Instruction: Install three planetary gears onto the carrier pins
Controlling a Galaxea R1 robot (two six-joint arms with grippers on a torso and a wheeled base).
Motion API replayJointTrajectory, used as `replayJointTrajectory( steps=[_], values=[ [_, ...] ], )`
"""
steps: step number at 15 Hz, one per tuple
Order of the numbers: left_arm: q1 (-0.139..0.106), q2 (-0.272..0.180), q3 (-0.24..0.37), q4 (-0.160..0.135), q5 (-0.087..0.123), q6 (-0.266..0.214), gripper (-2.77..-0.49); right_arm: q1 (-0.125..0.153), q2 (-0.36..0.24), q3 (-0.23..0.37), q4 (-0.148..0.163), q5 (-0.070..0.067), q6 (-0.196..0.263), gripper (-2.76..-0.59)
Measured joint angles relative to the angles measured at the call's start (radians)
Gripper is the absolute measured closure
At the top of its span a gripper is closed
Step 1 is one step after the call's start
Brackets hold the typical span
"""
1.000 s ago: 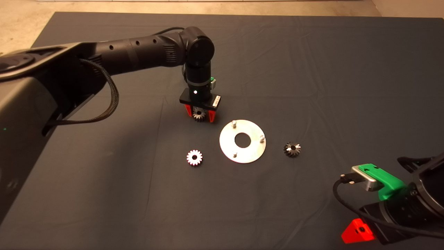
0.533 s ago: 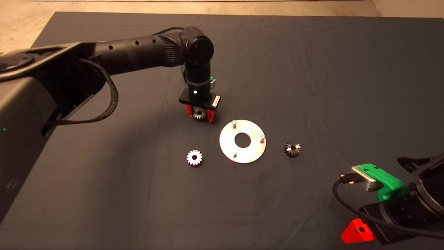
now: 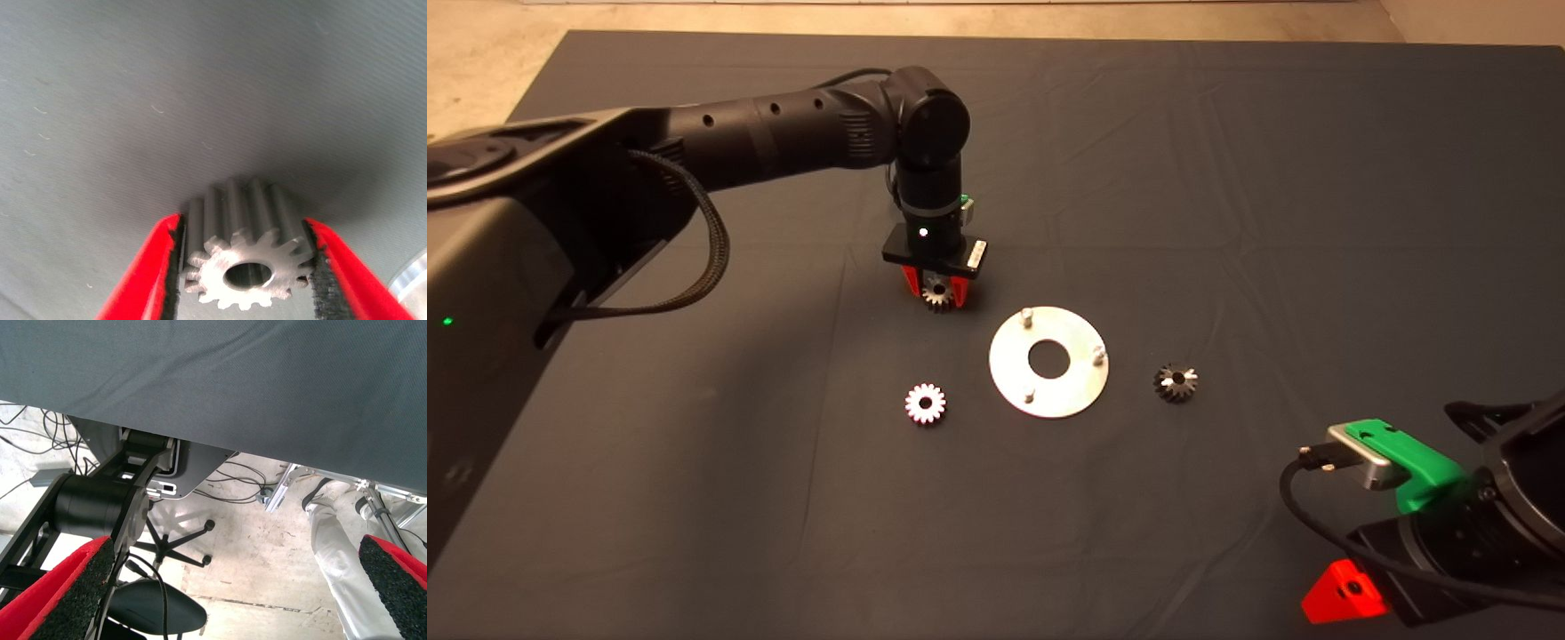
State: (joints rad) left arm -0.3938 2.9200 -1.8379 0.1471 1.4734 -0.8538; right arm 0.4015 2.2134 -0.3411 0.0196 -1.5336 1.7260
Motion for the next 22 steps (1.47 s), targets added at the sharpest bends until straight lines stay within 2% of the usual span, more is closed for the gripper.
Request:
replayJointTrajectory(
  steps=[6, 22],
  values=[
    [-0.003, 0.0, -0.026, -0.008, 0.001, 0.006, -1.02, 0.0, -0.001, 0.0, 0.0, 0.0, 0.0, -2.73],
    [-0.003, 0.006, -0.026, -0.008, 0.003, 0.006, -0.82, -0.004, -0.006, 0.0, 0.0, 0.0, 0.0, -2.73]
  ],
)
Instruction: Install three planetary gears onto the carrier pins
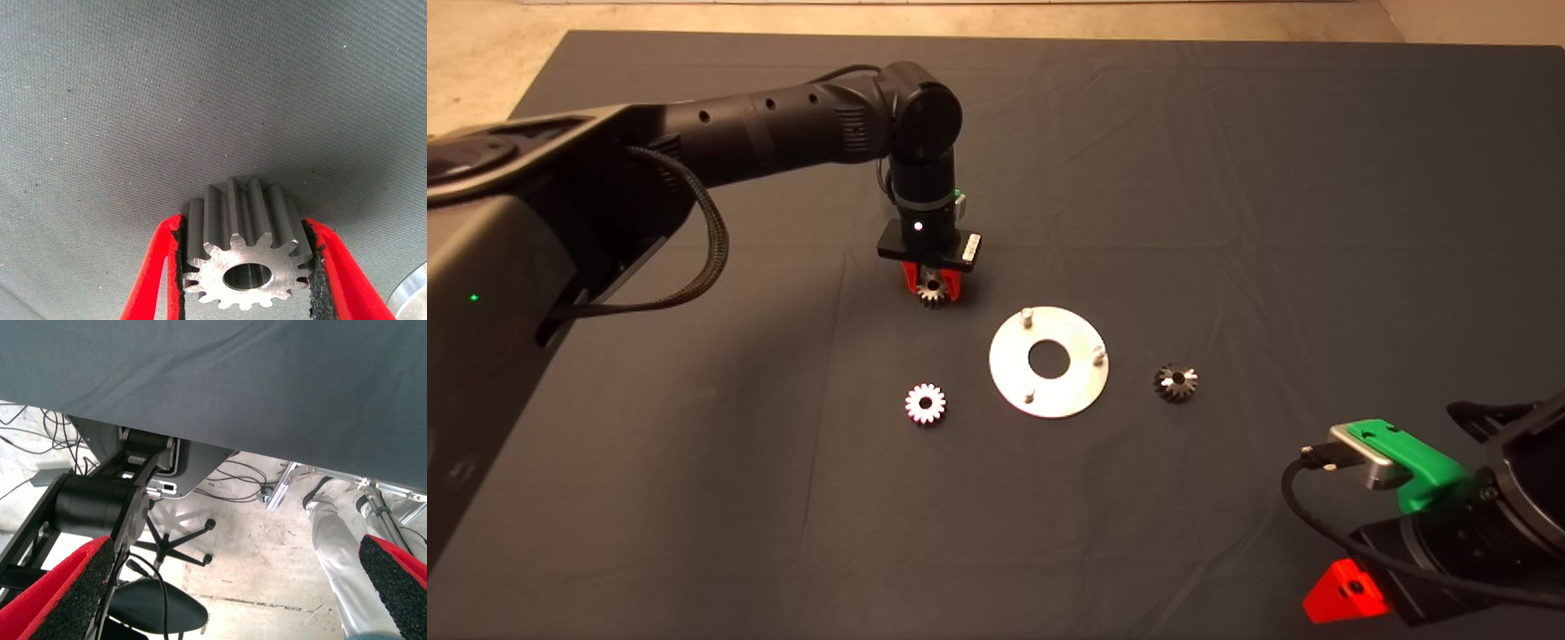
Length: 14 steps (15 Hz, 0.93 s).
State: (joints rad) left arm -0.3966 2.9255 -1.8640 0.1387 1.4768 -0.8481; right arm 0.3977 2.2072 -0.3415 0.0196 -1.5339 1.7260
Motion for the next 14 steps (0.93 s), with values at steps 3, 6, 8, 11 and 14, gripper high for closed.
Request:
replayJointTrajectory(
  steps=[3, 6, 8, 11, 14],
  values=[
    [0.0, 0.0, 0.0, 0.0, 0.0, 0.0, -0.82, -0.002, -0.016, 0.0, 0.0, 0.0, 0.0, -2.73],
    [-0.004, 0.0, 0.004, -0.003, 0.001, 0.0, -0.81, -0.008, -0.028, 0.0, 0.0, 0.0, 0.0, -2.73],
    [-0.039, 0.0, 0.009, -0.03, 0.001, 0.0, -0.81, -0.007, -0.033, 0.0, 0.0, 0.001, 0.0, -2.73],
    [-0.124, 0.003, 0.013, -0.052, -0.004, -0.003, -0.81, -0.008, -0.036, 0.0, 0.0, 0.0, 0.0, -2.73],
    [-0.121, 0.003, 0.055, -0.073, -0.003, -0.015, -0.81, -0.013, -0.039, 0.0, 0.0, 0.0, 0.0, -2.73]
  ],
)
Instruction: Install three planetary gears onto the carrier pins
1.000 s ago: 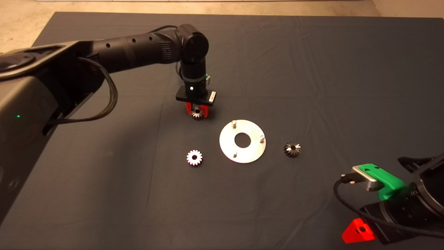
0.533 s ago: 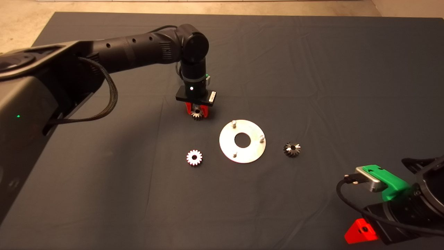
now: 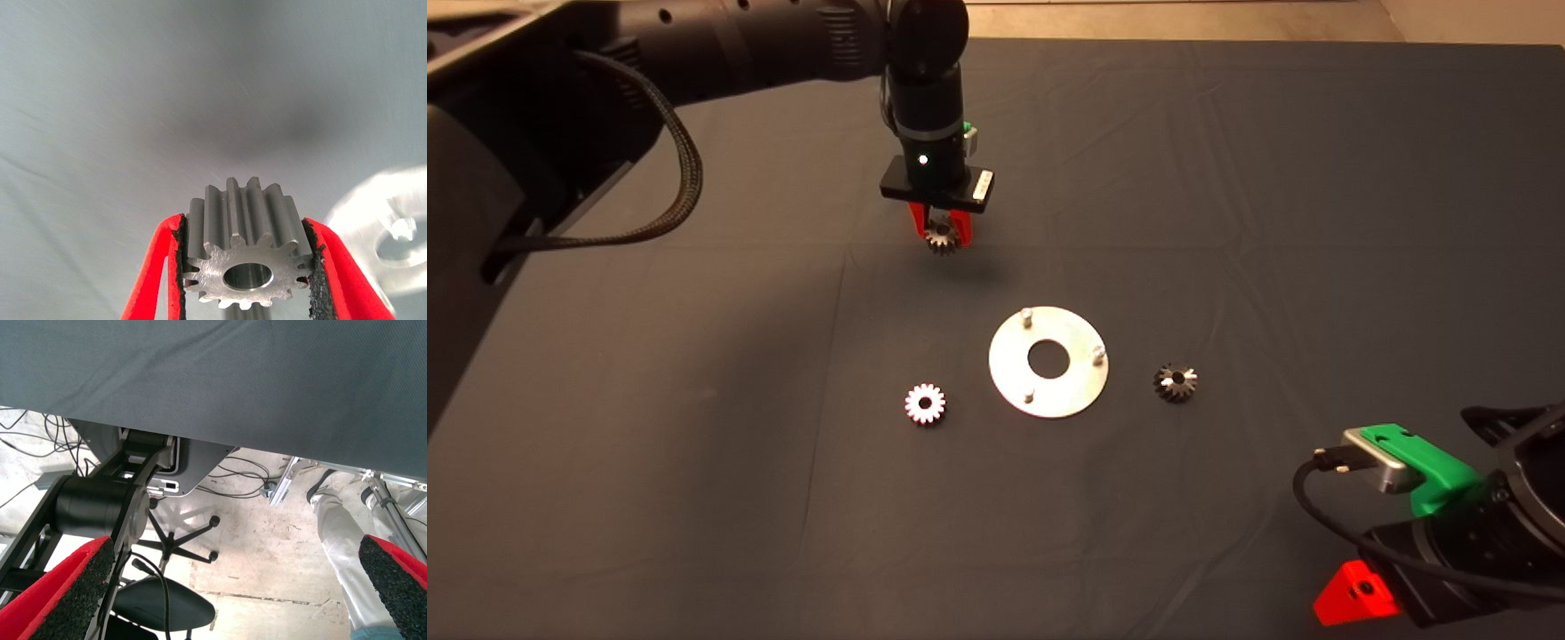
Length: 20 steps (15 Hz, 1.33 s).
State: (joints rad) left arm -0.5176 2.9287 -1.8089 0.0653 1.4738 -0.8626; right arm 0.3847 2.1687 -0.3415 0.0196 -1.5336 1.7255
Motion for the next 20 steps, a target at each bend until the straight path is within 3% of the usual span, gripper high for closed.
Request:
replayJointTrajectory(
  steps=[2, 7, 15, 20],
  values=[
    [0.013, 0.0, 0.035, -0.016, 0.0, -0.034, -0.81, 0.0, 0.0, 0.0, 0.0, 0.0, 0.0, -2.73],
    [0.012, 0.0, 0.142, -0.021, -0.001, -0.125, -0.8, -0.005, -0.008, 0.0, 0.0, 0.0, 0.0, -2.73],
    [0.013, 0.003, 0.225, -0.029, -0.012, -0.181, -0.8, -0.005, -0.017, 0.0, 0.0, 0.0, 0.0, -2.73],
    [0.015, 0.001, 0.22, -0.019, -0.016, -0.182, -0.79, -0.005, -0.019, 0.0, 0.0, 0.0, 0.0, -2.73]
  ],
)
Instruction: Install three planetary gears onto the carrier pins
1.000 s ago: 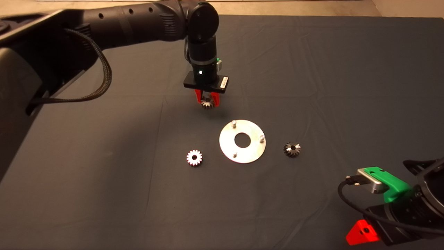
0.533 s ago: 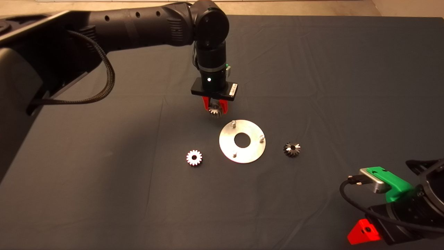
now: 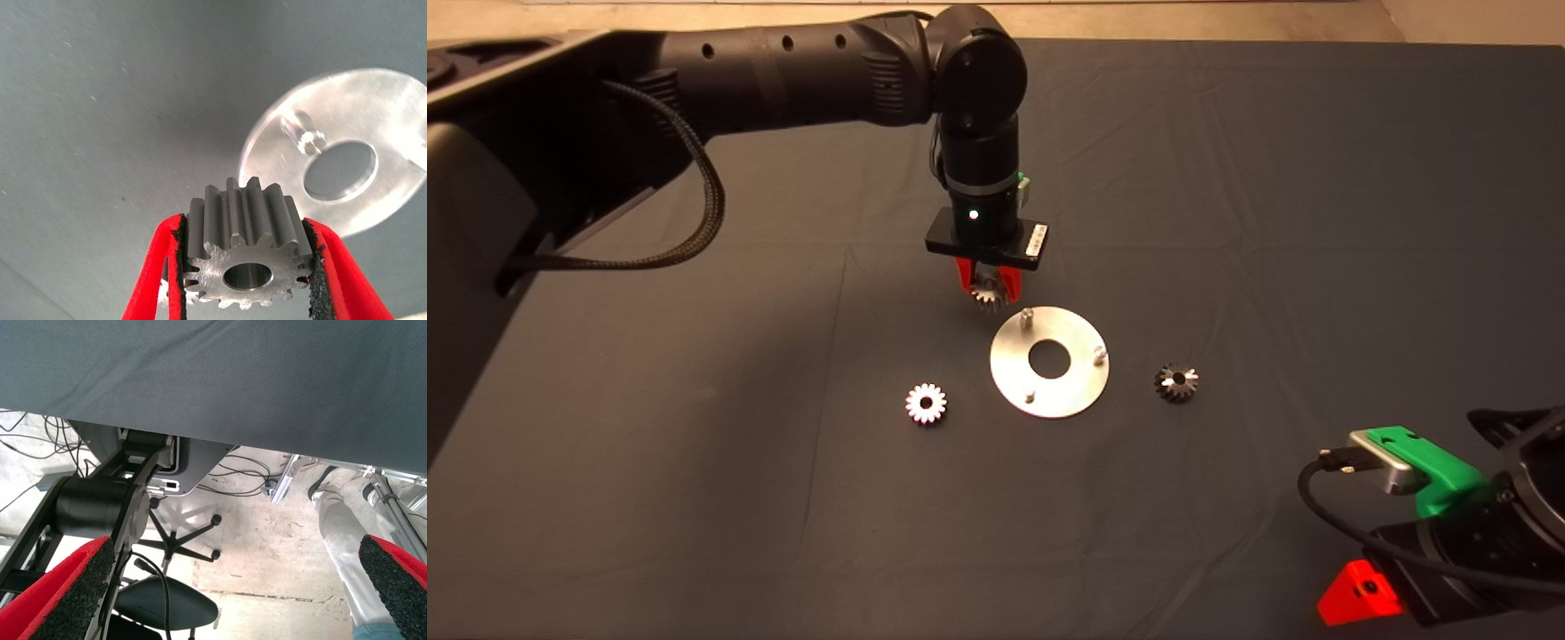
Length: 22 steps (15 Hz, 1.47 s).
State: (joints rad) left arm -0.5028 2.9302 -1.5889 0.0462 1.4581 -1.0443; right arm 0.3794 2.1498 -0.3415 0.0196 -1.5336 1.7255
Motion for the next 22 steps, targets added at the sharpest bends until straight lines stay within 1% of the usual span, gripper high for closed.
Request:
replayJointTrajectory(
  steps=[1, 3, 5, 6, 8, 10, 13, 17, 19, 22],
  values=[
    [0.004, 0.0, -0.001, 0.01, -0.001, 0.0, -0.79, 0.0, 0.0, 0.0, 0.0, 0.0, 0.0, -2.73],
    [0.021, 0.001, -0.011, 0.021, -0.018, 0.0, -0.78, 0.0, 0.0, 0.0, 0.0, 0.0, 0.0, -2.73],
    [0.038, 0.001, -0.014, 0.03, -0.018, 0.0, -0.78, 0.0, 0.0, 0.0, 0.0, 0.0, 0.0, -2.73],
    [0.041, 0.001, -0.02, 0.031, -0.018, 0.0, -0.78, 0.0, 0.0, 0.0, 0.0, 0.0, 0.0, -2.73],
    [0.043, 0.0, -0.028, 0.051, -0.019, 0.0, -0.78, 0.0, 0.0, 0.0, 0.0, 0.0, 0.0, -2.73],
    [0.043, 0.001, -0.036, 0.059, -0.02, 0.001, -0.78, 0.0, 0.0, 0.0, 0.0, 0.0, 0.0, -2.73],
    [0.045, 0.001, -0.039, 0.06, -0.022, 0.001, -0.78, 0.0, 0.0, 0.0, 0.0, 0.0, 0.0, -2.73],
    [0.045, 0.017, -0.039, 0.062, -0.042, 0.002, -0.78, 0.0, 0.0, 0.0, 0.0, 0.0, 0.0, -2.73],
    [0.045, 0.018, -0.039, 0.063, -0.053, 0.002, -0.78, 0.0, 0.0, 0.0, 0.0, 0.0, 0.0, -2.73],
    [0.046, 0.017, -0.039, 0.062, -0.057, 0.001, -0.78, 0.0, 0.0, 0.0, 0.0, 0.0, 0.0, -2.73]
  ],
)
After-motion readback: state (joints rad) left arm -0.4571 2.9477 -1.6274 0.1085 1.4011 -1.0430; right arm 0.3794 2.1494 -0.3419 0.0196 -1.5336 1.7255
